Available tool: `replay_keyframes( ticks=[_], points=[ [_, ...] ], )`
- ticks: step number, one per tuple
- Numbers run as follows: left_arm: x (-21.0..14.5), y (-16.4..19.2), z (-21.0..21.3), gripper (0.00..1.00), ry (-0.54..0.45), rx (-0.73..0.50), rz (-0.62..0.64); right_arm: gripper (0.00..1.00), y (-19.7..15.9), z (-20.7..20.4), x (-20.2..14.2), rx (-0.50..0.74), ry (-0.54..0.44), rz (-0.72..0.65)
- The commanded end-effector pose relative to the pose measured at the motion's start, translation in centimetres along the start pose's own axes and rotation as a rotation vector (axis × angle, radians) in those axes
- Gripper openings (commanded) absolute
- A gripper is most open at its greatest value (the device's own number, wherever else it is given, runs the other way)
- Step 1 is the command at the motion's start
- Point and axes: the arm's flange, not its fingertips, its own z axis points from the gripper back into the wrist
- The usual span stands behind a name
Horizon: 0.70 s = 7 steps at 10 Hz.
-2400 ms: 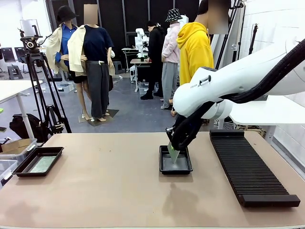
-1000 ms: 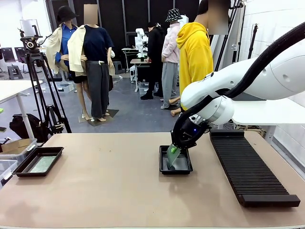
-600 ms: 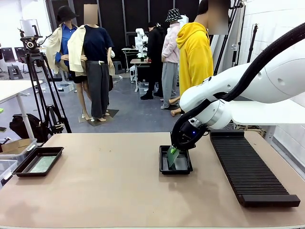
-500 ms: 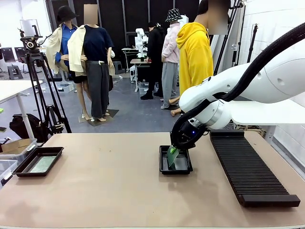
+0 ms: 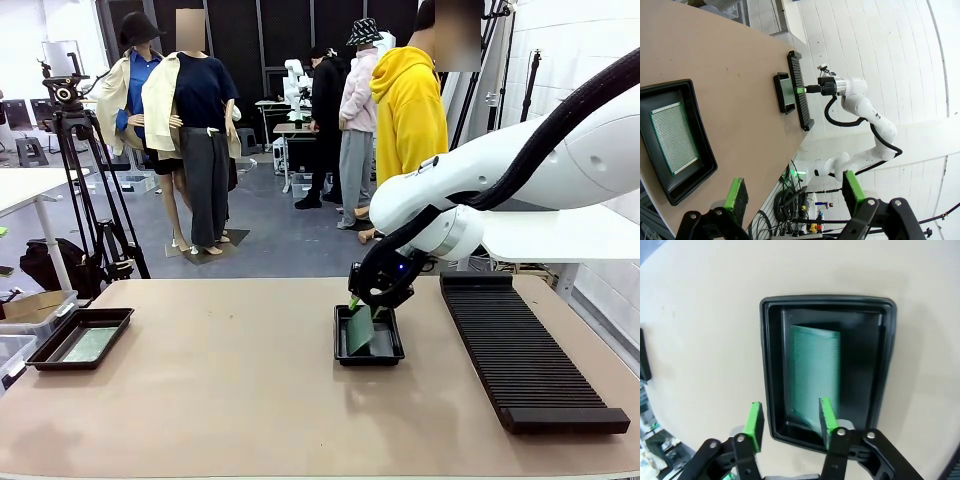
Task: Inspect and transfer BCBs to ESD trays.
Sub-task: Pick up the Blank PCB from the PCB Rack and place it in the right ESD tray.
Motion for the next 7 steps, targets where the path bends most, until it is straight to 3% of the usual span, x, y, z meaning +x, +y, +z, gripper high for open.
replay_keyframes(
  ticks=[1,7],
  points=[
    [0.0,-0.2,0.0,1.00,-0.005,0.011,-0.001,1.00,1.4,2.1,-1.0,-0.101,-0.007,-0.006],
    [0.0,-0.2,0.0,1.00,-0.005,0.011,-0.001,1.00,2.6,4.5,-1.8,-0.260,-0.031,0.054]
  ],
)
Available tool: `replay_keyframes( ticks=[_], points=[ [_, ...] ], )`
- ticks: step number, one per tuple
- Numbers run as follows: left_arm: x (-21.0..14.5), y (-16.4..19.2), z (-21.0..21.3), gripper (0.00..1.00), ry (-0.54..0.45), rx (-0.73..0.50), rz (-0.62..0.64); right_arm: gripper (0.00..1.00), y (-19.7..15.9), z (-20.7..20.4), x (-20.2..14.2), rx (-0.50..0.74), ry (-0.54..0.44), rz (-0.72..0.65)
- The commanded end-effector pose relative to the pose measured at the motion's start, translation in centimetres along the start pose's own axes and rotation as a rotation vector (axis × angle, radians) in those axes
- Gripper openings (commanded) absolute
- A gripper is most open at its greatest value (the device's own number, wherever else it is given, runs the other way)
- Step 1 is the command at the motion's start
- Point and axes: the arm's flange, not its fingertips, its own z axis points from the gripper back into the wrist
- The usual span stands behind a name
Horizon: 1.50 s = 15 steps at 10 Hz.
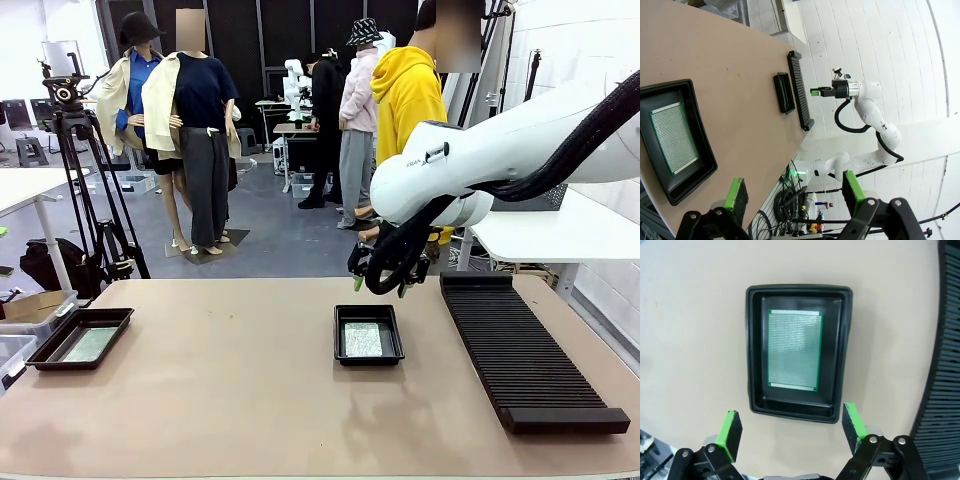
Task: Inspect and transfer BCBs to ESD trays.
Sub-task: Pick up the Blank PCB from the PCB Rack and place it in the right ESD tray, then pick up the ESD tray and place it on the left side of the table.
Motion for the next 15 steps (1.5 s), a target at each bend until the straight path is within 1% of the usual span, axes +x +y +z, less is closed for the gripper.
replay_keyframes(
  ticks=[1,12,13,14,15],
  points=[
    [0.0,-0.2,0.0,1.00,-0.005,0.011,-0.001,1.00,0.1,0.1,0.0,0.021,0.003,-0.008],
    [0.0,0.0,0.0,1.00,0.000,0.000,0.000,1.00,0.1,0.1,0.0,0.021,0.003,-0.008],
    [-1.5,0.0,-0.4,1.00,0.049,-0.014,-0.008,1.00,0.1,0.1,0.1,0.005,-0.002,-0.002],
    [-3.1,-0.9,-1.7,1.00,0.069,-0.038,-0.020,1.00,-1.2,1.4,0.5,0.036,-0.006,-0.011],
    [-4.6,-1.9,-3.1,1.00,0.053,-0.047,-0.011,1.00,-2.0,2.5,0.5,0.055,-0.017,-0.023]
  ],
)
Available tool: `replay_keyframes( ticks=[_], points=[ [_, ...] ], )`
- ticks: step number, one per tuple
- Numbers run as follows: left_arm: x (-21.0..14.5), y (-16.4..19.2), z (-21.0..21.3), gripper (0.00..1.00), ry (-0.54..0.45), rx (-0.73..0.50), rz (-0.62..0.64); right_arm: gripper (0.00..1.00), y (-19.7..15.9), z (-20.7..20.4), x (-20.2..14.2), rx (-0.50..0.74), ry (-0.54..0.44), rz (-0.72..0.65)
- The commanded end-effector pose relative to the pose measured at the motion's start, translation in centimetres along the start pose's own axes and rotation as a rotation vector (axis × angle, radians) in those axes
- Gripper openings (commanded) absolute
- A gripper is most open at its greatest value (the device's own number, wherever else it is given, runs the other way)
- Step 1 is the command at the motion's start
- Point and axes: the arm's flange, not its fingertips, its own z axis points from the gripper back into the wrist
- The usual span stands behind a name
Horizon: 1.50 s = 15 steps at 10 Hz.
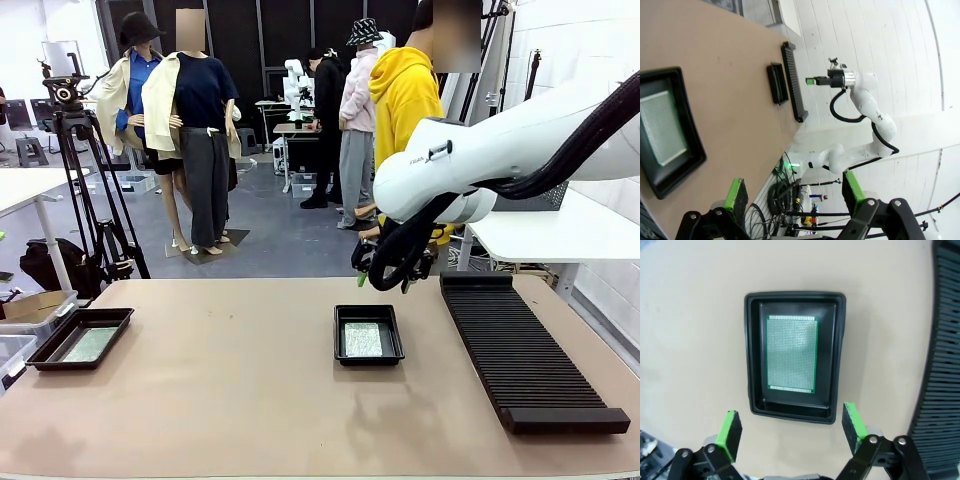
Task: Inspect and transfer BCBs to ESD trays.
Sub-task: Pick up the ESD tray and place it on the left side of the table.
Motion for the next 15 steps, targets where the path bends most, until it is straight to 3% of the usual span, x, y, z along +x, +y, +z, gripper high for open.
replay_keyframes(
  ticks=[1,3,6,9,15],
  points=[
    [-4.2,-2.1,-3.2,1.00,0.009,-0.014,-0.025,1.00,-2.0,2.3,0.0,0.051,-0.016,-0.010],
    [-6.9,-3.2,-5.1,1.00,-0.016,-0.018,-0.018,1.00,-4.2,4.2,0.7,0.085,-0.040,-0.032],
    [-7.8,-4.8,-6.8,1.00,-0.114,0.019,0.004,1.00,-7.1,4.9,1.8,0.135,-0.037,-0.082],
    [-8.5,-6.5,-10.6,1.00,-0.234,0.076,-0.033,1.00,-10.9,6.7,3.7,0.273,0.016,-0.126],
    [-10.2,-10.3,-21.5,1.00,-0.273,0.199,-0.089,1.00,-18.0,7.7,5.5,0.533,0.046,-0.252]
  ],
)
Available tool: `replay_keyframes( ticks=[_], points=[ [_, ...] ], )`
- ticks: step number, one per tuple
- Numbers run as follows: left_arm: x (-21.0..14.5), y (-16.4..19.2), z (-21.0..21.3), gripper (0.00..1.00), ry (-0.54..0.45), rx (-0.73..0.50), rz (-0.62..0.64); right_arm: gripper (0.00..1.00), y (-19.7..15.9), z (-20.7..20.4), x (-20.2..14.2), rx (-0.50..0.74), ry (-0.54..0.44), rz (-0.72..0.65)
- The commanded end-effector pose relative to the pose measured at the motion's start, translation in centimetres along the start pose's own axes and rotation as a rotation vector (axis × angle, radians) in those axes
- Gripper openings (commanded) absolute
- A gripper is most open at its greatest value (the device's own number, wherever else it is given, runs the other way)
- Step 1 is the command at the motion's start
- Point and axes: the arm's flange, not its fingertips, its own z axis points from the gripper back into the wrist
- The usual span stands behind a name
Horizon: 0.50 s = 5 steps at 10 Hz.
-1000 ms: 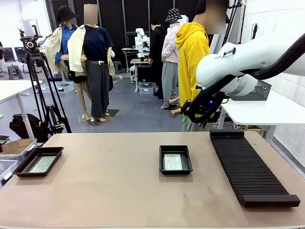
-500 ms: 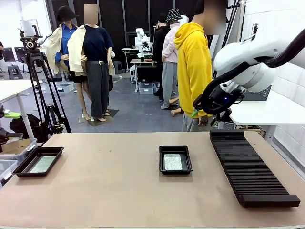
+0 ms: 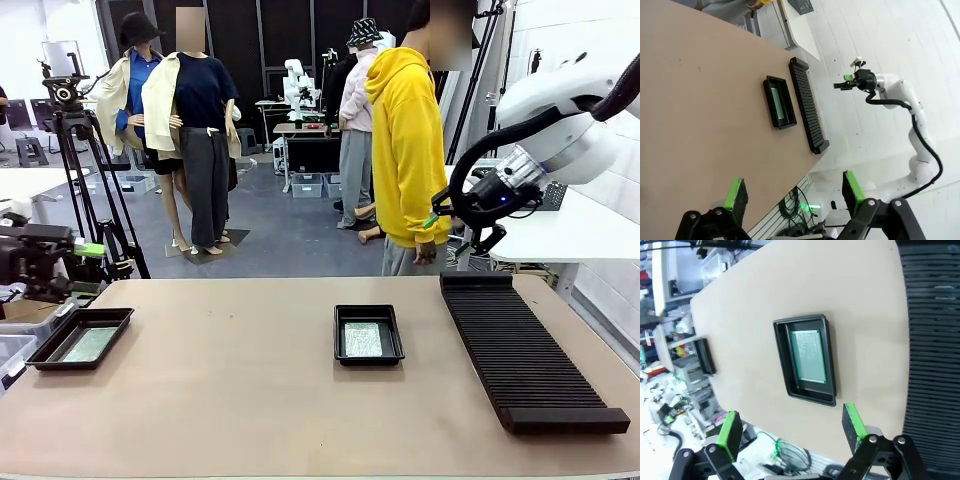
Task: Inspect and transfer BCBs to ESD trays.
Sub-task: Pick up the ESD tray and place it on the left side of the table.
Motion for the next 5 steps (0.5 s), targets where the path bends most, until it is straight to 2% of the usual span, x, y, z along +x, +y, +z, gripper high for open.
replay_keyframes(
  ticks=[1,4,5],
  points=[
    [-1.4,-2.7,-3.0,1.00,-0.038,0.044,-0.006,1.00,-1.7,1.0,0.4,0.101,-0.002,-0.002],
    [-2.8,-5.6,-6.8,1.00,-0.057,0.088,-0.026,1.00,-4.4,3.7,0.4,0.211,-0.006,0.000],
    [-3.2,-6.3,-8.3,1.00,-0.012,0.127,-0.020,1.00,-5.1,3.9,0.5,0.225,-0.011,0.003]
  ],
)
